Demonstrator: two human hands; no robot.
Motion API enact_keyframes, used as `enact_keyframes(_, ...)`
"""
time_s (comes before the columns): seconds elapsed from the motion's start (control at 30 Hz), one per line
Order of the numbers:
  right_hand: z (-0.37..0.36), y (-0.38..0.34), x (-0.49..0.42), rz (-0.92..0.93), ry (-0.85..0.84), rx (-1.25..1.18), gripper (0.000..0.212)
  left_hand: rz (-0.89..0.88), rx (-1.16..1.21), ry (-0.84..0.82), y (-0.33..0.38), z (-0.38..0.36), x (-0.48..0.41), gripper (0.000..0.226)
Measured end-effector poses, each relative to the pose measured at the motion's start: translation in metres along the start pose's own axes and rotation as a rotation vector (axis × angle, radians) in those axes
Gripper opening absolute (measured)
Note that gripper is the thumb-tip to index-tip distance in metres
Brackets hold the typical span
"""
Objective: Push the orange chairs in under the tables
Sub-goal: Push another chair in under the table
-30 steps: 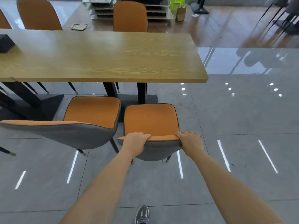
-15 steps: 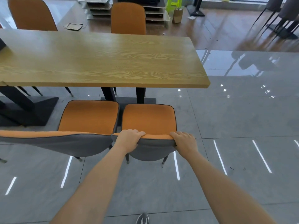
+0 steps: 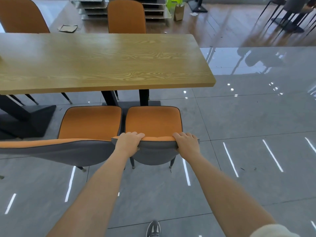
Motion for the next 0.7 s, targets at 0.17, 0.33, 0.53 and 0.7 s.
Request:
enact_keyframes(0.17,0.004,0.000,0.004,-0.024,-0.027,-0.029,0.028,0.033,0.036,-0.030,0.002,0.002,0.000,0.049)
enact_keyframes(0.33,0.010,-0.003,0.005,-0.071,-0.090,0.039,0.031,0.041,0.053,-0.048,0.003,0.003,0.000,0.052)
enact_keyframes(0.53,0.012,-0.003,-0.001,-0.095,-0.124,0.076,0.027,0.052,0.051,-0.026,0.004,0.001,-0.002,0.050)
enact_keyframes(0.7,0.016,0.008,-0.004,-0.132,-0.127,0.091,0.031,0.039,0.089,-0.015,0.015,0.000,-0.008,0.049)
Point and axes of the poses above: each hand's wrist, its own x-axis away from the middle knuckle, its own z-axis out of the back of the hand, y = z × x, the point moved 1 cm from there along -x, towards the middle knuckle, and after that the axes turned 4 degrees about z, right-handed, at the moved point
